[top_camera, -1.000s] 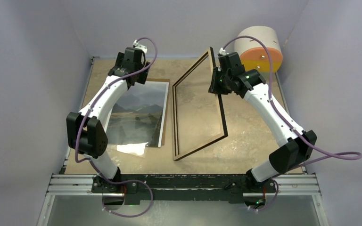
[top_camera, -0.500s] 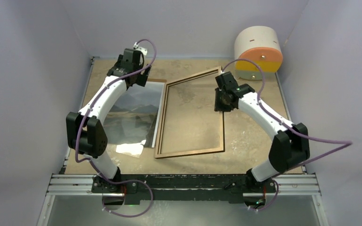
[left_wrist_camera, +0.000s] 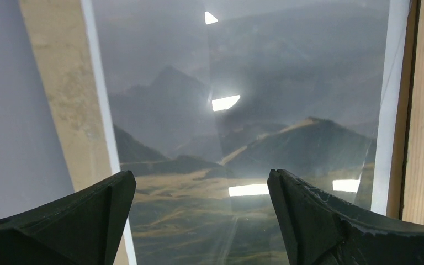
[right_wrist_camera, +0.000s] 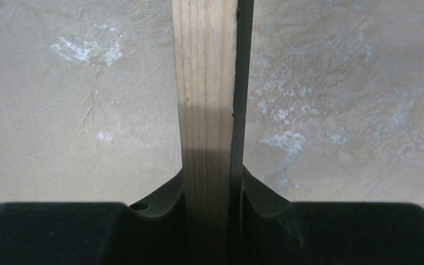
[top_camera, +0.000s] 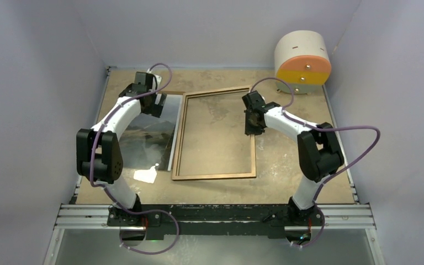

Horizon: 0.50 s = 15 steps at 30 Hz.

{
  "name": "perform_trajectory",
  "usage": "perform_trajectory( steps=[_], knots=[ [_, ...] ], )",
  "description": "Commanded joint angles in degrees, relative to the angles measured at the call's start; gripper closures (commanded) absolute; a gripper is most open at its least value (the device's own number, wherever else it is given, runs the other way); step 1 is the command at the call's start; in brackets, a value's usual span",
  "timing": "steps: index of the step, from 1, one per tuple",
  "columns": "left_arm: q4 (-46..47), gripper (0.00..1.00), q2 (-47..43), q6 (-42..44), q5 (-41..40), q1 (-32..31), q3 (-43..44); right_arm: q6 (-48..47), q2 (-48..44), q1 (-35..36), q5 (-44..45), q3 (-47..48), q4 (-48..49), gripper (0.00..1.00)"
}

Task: Put the photo into the frame
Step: Turn over the photo frame at the center of the board.

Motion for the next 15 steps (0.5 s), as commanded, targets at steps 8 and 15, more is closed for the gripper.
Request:
perform_trajectory(
  steps=[8,15],
  knots=[
    [2.27,0.01,0.67,4.3,8.68,-0.05,-3.77,-1.44,6.52,0.3,6.87,-2.97,9.12,0.97],
    [2.33,0.01,0.92,5.37,9.41,-0.01,-4.54,-2.05,8.86,0.26,8.53,-5.51,11.19,0.97]
  ],
)
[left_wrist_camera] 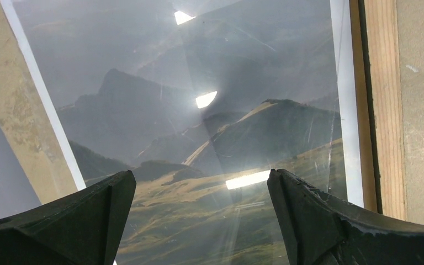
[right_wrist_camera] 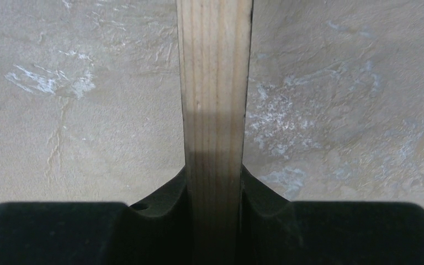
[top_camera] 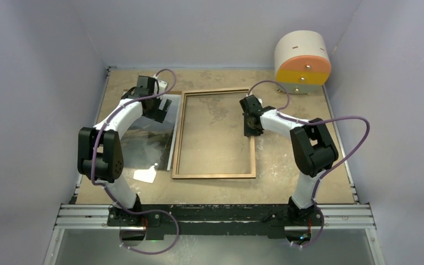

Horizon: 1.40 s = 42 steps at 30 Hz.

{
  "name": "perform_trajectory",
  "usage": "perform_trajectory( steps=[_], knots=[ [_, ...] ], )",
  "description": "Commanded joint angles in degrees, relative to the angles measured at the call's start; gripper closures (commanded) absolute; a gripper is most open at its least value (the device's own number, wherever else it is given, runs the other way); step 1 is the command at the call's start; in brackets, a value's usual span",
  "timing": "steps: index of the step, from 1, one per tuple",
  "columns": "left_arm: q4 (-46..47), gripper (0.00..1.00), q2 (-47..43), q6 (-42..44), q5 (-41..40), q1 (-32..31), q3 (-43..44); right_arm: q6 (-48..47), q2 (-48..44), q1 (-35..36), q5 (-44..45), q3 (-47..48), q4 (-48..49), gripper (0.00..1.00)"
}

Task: Put the photo into the frame
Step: Turn over the photo frame at the center of the board.

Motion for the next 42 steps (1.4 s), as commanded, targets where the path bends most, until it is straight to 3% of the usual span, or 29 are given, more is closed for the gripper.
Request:
perform_trajectory(
  steps=[1,4,16,22,26,35,42],
  knots=[
    [1.05,0.01,0.3,1.79,1.93,-0.03,-0.52,-0.33,3.8,0.03,5.29,-3.06,3.42,0.96],
    [1.13,0.01,0.1,2.11,2.16,-0.03,-0.93,0.09,3.43,0.02,5.25,-4.73,3.81,0.84],
    [1.23,0.0,-0.48,2.8,3.49,0.31,-1.62,0.58,1.91,-0.46,4.98,-7.67,4.57,0.62],
    [1.39,0.0,-0.99,3.59,3.97,0.54,-2.36,0.88,1.36,-0.82,5.13,-7.53,2.96,0.58],
    [0.55,0.0,-0.78,4.1,5.25,1.6,-1.31,2.01,1.13,-1.7,7.88,-7.27,0.48,0.63],
    [-2.71,0.0,5.45,7.78,7.7,17.99,9.37,6.13,-5.01,-4.2,16.91,-2.26,-8.12,0.62],
    [-0.24,0.0,7.68,10.7,5.16,25.43,10.96,7.67,-4.84,0.97,13.68,11.2,-11.93,0.32]
  ],
)
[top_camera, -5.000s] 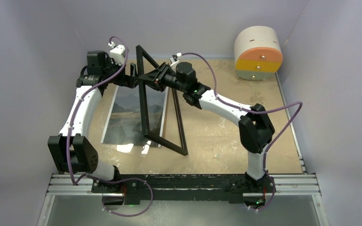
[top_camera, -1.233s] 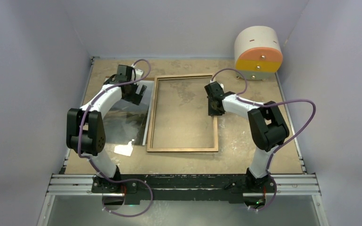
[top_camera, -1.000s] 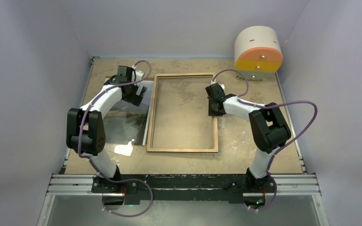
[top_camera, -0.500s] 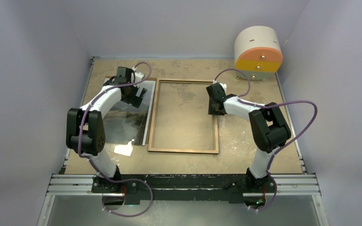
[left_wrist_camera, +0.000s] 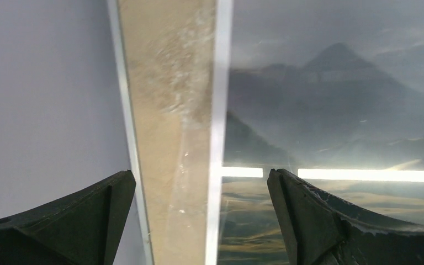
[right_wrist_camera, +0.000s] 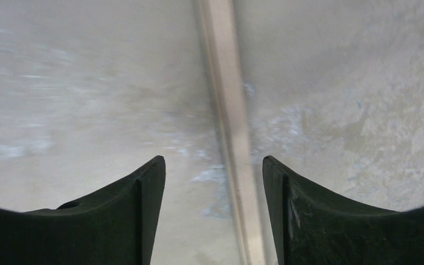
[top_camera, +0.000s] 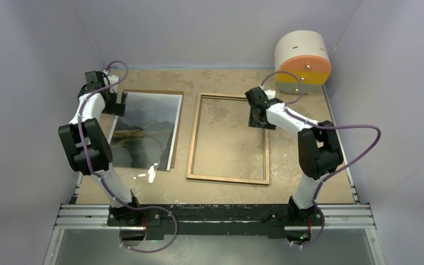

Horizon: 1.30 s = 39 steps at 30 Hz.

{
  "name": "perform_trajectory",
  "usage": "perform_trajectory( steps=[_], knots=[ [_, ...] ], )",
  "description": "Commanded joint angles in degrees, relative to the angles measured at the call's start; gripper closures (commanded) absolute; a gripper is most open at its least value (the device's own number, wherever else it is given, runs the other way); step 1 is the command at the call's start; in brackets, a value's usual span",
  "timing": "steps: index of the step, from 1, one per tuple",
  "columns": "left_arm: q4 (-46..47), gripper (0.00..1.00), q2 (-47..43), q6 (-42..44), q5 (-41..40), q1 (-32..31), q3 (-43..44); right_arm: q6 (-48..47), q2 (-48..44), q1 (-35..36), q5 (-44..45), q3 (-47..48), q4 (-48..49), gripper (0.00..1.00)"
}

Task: Put the photo into the frame
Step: Turn over the photo frame at the center of the board, then pick up the photo frame item at the center of the board.

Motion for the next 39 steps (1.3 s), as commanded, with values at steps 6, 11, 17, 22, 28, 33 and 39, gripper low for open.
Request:
perform_trajectory(
  steps=[6,11,17,22,28,33,39],
  knots=[
    [9.24,0.02,2.71,3.47,-10.47,4.51,1.82,6.95,3.08,15.11,-13.76,21.44,3.05,0.27],
    [17.64,0.04,2.75,2.2,-16.78,4.52,-0.42,11.02,16.88,19.64,-24.4,35.84,8.55,0.24],
    [21.94,0.04,5.58,-0.05,-20.33,4.49,0.68,14.1,30.27,21.4,-27.42,47.98,9.34,0.24],
    [23.83,0.05,8.7,-0.47,-22.35,4.46,-0.03,16.48,34.68,21.47,-28.81,49.84,10.08,0.25],
    [27.1,0.05,11.2,-0.71,-24.53,4.31,-1.5,18.37,36.9,21.42,-28.74,49.86,8.69,0.25],
    [27.32,0.05,12.61,-1.12,-24.22,3.53,-1.87,19.05,38.6,21.21,-27.69,50.62,7.37,0.25],
    [23.38,0.05,12.7,-2.73,-19.32,2.69,-4.22,21.07,40.8,19.94,-28.12,51.06,8.59,0.25]
  ],
)
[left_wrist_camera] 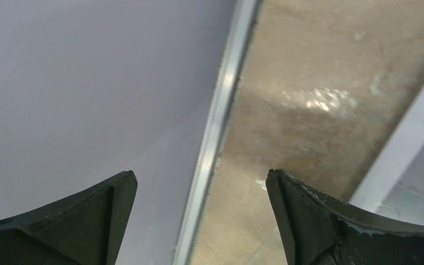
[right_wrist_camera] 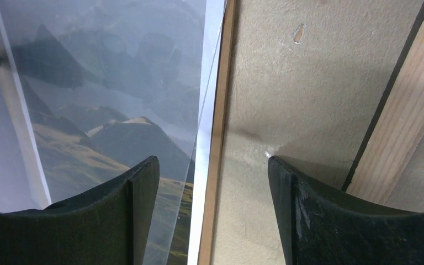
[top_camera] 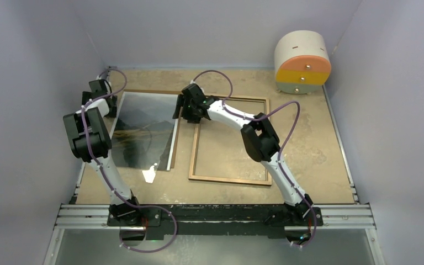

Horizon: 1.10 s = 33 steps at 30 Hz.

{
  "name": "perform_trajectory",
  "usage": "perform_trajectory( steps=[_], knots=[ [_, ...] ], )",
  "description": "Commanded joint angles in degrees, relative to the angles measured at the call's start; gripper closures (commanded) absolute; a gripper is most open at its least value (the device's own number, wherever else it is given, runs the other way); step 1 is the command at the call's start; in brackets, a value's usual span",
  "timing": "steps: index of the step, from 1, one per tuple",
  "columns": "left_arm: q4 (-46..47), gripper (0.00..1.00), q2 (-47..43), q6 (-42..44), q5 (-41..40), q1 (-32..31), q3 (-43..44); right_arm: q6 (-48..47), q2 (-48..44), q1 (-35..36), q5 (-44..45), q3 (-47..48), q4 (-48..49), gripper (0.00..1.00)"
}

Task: Put the photo into the frame
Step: Pick up the photo frame item at the center of the board.

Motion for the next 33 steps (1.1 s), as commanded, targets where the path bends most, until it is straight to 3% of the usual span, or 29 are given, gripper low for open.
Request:
perform_trajectory(
  steps=[1,14,22,33],
  knots=[
    [-2.16,0.05,0.23,-2.45,4.06,-0.74,-1.94,2.96,2.35,-1.53,-0.89,-0.1,-0.59,0.25],
    [-4.65,0.05,-3.29,-1.56,10.92,-2.32,-9.32,11.92,3.23,-4.51,-5.5,-4.66,6.76,0.28],
    [-3.42,0.05,-4.33,-0.18,10.74,-3.33,-12.68,15.98,3.38,-5.19,-8.01,-6.56,12.44,0.3],
    [-1.81,0.06,-4.38,0.81,9.37,-4.43,-15.14,27.32,-2.43,-5.28,-18.41,-17.23,37.53,0.39]
  ],
)
